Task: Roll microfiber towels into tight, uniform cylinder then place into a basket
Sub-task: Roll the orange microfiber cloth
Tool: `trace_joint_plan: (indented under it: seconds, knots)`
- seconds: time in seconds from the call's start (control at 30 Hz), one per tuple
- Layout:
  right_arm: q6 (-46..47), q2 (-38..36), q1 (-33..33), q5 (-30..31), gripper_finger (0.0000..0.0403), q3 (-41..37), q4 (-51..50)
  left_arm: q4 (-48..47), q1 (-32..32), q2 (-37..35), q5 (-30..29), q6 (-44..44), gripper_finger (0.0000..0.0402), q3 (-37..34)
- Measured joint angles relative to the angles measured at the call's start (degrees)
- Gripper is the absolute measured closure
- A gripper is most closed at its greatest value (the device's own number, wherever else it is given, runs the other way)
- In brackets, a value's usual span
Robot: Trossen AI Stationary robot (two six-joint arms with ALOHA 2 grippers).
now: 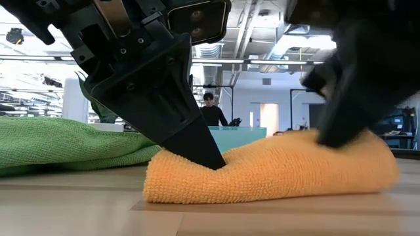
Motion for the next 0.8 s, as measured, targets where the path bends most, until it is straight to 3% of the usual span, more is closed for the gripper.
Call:
trace_joint_plan:
  seconds: [0.33, 0.67, 0.8]
  knots:
    - [1.16, 4.07, -0.68, -5.54, 0.0381, 0.29, -0.54, 0.17, 0.02, 0.02, -0.15, -0.04, 0.037, 0.0]
    - [2.25, 3.82, -1.22, -6.7, 0.0388, 0.13, -0.51, 0.44, 0.0, 0.07, -1.4, 0.32, 0.0368, 0.0]
    - [2.27, 3.82, -1.22, -6.7, 0.0384, 0.07, -0.42, 0.76, 0.0, 0.07, -1.46, 0.35, 0.0349, -0.04]
